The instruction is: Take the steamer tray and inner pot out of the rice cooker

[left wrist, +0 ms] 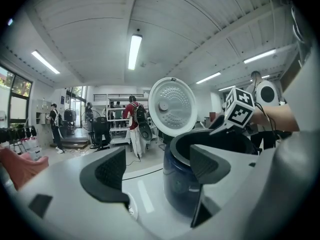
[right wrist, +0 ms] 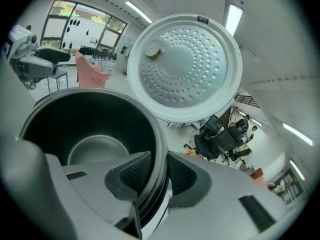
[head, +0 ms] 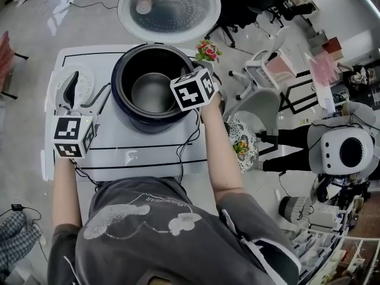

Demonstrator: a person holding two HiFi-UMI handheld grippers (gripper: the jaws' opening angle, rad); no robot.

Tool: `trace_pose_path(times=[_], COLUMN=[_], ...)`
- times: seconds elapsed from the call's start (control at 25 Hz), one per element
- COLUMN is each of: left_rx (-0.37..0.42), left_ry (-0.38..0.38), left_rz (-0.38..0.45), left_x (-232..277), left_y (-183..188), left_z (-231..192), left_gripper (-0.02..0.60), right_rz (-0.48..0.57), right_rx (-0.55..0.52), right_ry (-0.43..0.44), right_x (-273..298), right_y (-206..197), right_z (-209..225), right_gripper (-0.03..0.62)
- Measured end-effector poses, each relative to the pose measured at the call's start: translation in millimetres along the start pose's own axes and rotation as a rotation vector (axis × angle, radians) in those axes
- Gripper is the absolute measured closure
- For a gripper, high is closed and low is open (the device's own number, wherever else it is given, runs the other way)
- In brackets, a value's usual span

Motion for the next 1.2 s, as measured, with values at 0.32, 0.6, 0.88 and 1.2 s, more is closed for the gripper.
trace_pose_path(times=[0.32, 0.6, 0.88, 1.2], left_rx=[0.016, 0.143, 0.286, 0.434], left_ry=[-0.136, -0.341, -0.329, -0.172], left_rz=[-0.029, -0.249, -0.505, -0.597], left_x=[36, 113, 159, 167], left_y=[18, 35, 16, 10], left_z=[-4, 26, 40, 41], left_gripper=[0.187, 0.189, 0.195, 0.413], right_rz=[0.103, 0.171, 0.198, 0.230], right_rx=[0.056, 0.059, 0.074, 0.086], right_ry=[-0.044, -0.072, -0.051, -0.020], right_x=[-20, -35, -39, -40], right_y=[14, 18, 17, 17], right_z=[3, 6, 6, 11], right_gripper=[0.484, 0.487, 0.487, 0.488])
Point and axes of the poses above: the fingertips, and each gripper's own axes: x forward along the fingers, z to its right, y out of its top, the point moved 7 cm from there along -x, backward along the fingers, and after that the axes turned 3 degrees about -y, right-handed, at the moved point
